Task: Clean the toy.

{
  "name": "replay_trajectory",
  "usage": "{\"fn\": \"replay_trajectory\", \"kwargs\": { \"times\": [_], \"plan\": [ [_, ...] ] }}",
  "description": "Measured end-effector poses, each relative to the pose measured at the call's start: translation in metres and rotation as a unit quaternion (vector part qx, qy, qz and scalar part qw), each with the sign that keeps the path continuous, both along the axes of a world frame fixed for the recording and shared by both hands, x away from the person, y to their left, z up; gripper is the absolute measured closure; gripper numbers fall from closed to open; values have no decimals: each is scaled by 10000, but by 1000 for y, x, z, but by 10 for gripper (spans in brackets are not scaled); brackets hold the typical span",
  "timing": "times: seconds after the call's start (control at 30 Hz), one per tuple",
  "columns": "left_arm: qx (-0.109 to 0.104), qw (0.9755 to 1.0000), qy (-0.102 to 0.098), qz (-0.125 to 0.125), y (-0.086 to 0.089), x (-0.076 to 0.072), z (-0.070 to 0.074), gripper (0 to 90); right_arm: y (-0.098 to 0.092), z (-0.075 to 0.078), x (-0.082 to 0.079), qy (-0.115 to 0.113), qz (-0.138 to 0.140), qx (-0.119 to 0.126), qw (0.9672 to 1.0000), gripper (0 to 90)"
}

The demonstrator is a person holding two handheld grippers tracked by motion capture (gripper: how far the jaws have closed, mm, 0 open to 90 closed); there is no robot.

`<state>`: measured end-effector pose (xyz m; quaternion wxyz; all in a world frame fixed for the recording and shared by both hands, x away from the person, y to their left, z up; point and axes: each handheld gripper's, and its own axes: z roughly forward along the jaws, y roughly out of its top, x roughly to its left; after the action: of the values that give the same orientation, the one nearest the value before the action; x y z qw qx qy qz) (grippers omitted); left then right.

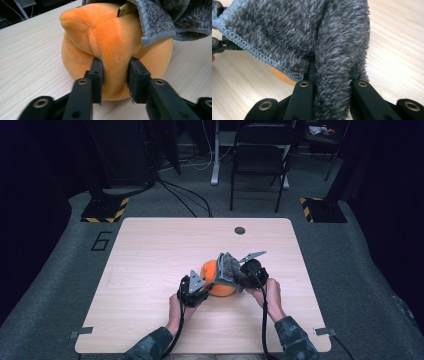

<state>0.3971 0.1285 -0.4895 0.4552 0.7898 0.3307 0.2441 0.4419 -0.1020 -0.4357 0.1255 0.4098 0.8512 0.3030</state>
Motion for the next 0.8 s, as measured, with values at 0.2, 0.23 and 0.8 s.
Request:
{"fn": "replay_trajectory", "kwargs": {
  "times": [0.2,0.23,0.8],
  "plan": [
    [-433,9987,235,-84,6,3,7,756,9,23,-12,-275,103,-100,9995,776],
    [-473,9985,257,-90,7,3,10,756,12,28,-15,-378,126,-80,9992,776],
    [-449,9970,557,-285,5,4,13,726,24,15,-16,-342,356,-398,9980,776]
  ]
}}
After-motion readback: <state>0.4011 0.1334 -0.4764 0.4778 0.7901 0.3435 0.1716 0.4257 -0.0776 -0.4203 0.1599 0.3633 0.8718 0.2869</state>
